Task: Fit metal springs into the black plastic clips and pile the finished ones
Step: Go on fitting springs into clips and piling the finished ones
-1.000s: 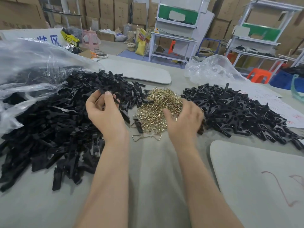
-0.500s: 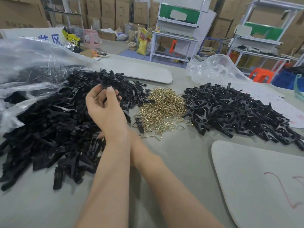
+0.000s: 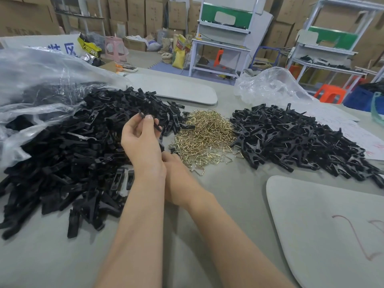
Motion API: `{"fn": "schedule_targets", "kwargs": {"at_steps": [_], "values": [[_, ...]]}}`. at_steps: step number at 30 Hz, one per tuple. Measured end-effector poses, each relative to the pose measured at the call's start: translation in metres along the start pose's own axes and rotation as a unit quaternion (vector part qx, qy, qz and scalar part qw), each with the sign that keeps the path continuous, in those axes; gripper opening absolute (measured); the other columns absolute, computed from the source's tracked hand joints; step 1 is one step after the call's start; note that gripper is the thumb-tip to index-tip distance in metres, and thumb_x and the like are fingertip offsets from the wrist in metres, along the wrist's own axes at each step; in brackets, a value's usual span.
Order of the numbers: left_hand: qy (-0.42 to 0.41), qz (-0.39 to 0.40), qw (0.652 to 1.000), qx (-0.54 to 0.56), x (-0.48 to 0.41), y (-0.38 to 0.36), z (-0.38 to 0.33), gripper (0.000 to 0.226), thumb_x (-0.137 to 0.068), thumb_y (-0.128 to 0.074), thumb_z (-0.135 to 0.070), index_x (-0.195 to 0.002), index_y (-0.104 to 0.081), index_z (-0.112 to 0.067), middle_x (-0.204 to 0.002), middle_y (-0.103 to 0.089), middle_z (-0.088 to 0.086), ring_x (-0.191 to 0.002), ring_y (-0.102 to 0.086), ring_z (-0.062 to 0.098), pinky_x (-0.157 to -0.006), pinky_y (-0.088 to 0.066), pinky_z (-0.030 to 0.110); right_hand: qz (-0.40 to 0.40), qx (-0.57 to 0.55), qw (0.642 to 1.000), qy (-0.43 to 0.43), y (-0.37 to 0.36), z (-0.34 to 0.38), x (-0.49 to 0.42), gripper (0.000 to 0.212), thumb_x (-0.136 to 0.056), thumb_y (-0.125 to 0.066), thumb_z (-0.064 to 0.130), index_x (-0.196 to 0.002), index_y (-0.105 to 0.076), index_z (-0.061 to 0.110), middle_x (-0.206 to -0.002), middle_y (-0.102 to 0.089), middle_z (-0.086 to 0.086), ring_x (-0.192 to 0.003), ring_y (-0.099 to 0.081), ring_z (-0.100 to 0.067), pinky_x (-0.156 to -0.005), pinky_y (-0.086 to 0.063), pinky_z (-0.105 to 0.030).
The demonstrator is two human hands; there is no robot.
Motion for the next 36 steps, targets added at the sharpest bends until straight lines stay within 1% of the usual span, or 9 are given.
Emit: {"fn": "schedule_targets", "kwargs": {"at_steps": [7, 10, 12, 14, 19, 25, 29, 32, 36], "values": [[0.031, 0.040, 0.999, 0.019, 0.004, -0.010, 0.003, 0.011, -0.093, -0.055, -0.003, -0.098, -0.057, -0.012, -0.083, -0.063, -0.002, -0.077, -0.063, 0.009, -0.075, -0.052, 0.020, -0.035, 0.118, 0.992, 0.031, 0.003, 0.000, 0.000, 0.029, -0.089, -0.050, 0.021, -0.113, -0.059, 0.008, -0.118, -0.050, -0.007, -0.106, -0.036, -0.027, -0.087, -0.028, -0.031], [0.043, 0.063, 0.997, 0.024, 0.003, -0.014, 0.006, 0.011, -0.093, -0.055, -0.003, -0.097, -0.058, -0.013, -0.088, -0.063, 0.001, -0.077, -0.064, 0.008, -0.074, -0.052, 0.019, -0.083, 0.069, 0.994, 0.008, 0.017, -0.005, -0.001, 0.020, -0.088, -0.051, 0.013, -0.105, -0.058, 0.007, -0.105, -0.057, -0.011, -0.100, -0.044, -0.033, -0.075, -0.026, -0.032], [0.051, 0.081, 0.995, 0.020, 0.003, -0.017, 0.011, 0.013, -0.093, -0.055, -0.001, -0.094, -0.058, -0.013, -0.085, -0.064, 0.000, -0.074, -0.064, 0.007, -0.072, -0.053, 0.019, -0.157, -0.015, 0.985, -0.065, 0.040, -0.026, -0.002, 0.023, -0.092, -0.052, 0.012, -0.112, -0.060, 0.005, -0.107, -0.060, -0.013, -0.102, -0.048, -0.032, -0.081, -0.034, -0.034], [0.067, 0.109, 0.991, -0.027, 0.006, -0.021, 0.022, 0.014, -0.093, -0.054, 0.000, -0.093, -0.057, -0.014, -0.083, -0.064, 0.000, -0.074, -0.063, 0.008, -0.072, -0.054, 0.020, -0.230, -0.162, 0.949, -0.143, 0.063, -0.054, 0.007, 0.020, -0.095, -0.052, 0.012, -0.110, -0.063, 0.005, -0.099, -0.064, -0.010, -0.096, -0.057, -0.025, -0.087, -0.044, -0.032], [0.178, 0.231, 0.938, -0.186, 0.028, -0.034, 0.072, 0.013, -0.091, -0.058, -0.001, -0.100, -0.060, -0.010, -0.083, -0.063, 0.003, -0.071, -0.062, 0.011, -0.074, -0.055, 0.024, -0.288, -0.459, 0.817, -0.197, 0.075, -0.104, 0.037, 0.007, -0.090, -0.062, 0.007, -0.095, -0.064, 0.012, -0.081, -0.067, -0.005, -0.058, -0.062, -0.004, -0.059, -0.052, -0.018], [0.191, 0.243, 0.924, -0.225, 0.031, -0.031, 0.085, 0.012, -0.090, -0.060, -0.003, -0.092, -0.059, -0.015, -0.081, -0.065, 0.003, -0.064, -0.064, 0.011, -0.059, -0.054, 0.018, -0.281, -0.443, 0.833, -0.177, 0.071, -0.101, 0.036, 0.021, -0.094, -0.055, 0.006, -0.109, -0.068, 0.011, -0.098, -0.071, -0.004, -0.081, -0.064, -0.007, -0.073, -0.052, -0.021], [0.174, 0.223, 0.935, -0.213, 0.025, -0.026, 0.082, 0.016, -0.091, -0.059, -0.002, -0.088, -0.060, -0.017, -0.080, -0.064, 0.001, -0.062, -0.064, 0.004, -0.057, -0.051, 0.015, -0.212, -0.397, 0.876, -0.172, 0.068, -0.095, 0.031, 0.035, -0.096, -0.043, -0.002, -0.126, -0.059, 0.006, -0.125, -0.063, -0.008, -0.116, -0.057, -0.018, -0.102, -0.046, -0.034], [0.177, 0.237, 0.931, -0.216, 0.027, -0.029, 0.085, 0.017, -0.091, -0.058, 0.000, -0.091, -0.061, -0.017, -0.082, -0.065, 0.001, -0.070, -0.064, 0.009, -0.063, -0.053, 0.017, -0.253, -0.375, 0.875, -0.174, 0.075, -0.099, 0.037, 0.032, -0.093, -0.048, -0.005, -0.118, -0.065, 0.007, -0.117, -0.066, -0.008, -0.107, -0.061, -0.016, -0.100, -0.047, -0.032], [0.178, 0.242, 0.927, -0.225, 0.026, -0.030, 0.090, 0.017, -0.090, -0.058, 0.001, -0.102, -0.062, -0.012, -0.082, -0.066, 0.000, -0.071, -0.064, 0.011, -0.072, -0.055, 0.024, -0.308, -0.434, 0.825, -0.193, 0.078, -0.109, 0.044, 0.017, -0.090, -0.057, -0.002, -0.102, -0.065, 0.009, -0.104, -0.068, -0.012, -0.100, -0.065, -0.022, -0.089, -0.052, -0.028]]}}
Point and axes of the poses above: each hand's wrist, its own x-axis away from the middle knuckle, its own y-axis out of the back of the hand, z = x × y, the point moved 8 cm from there along -x, towards the middle knuckle
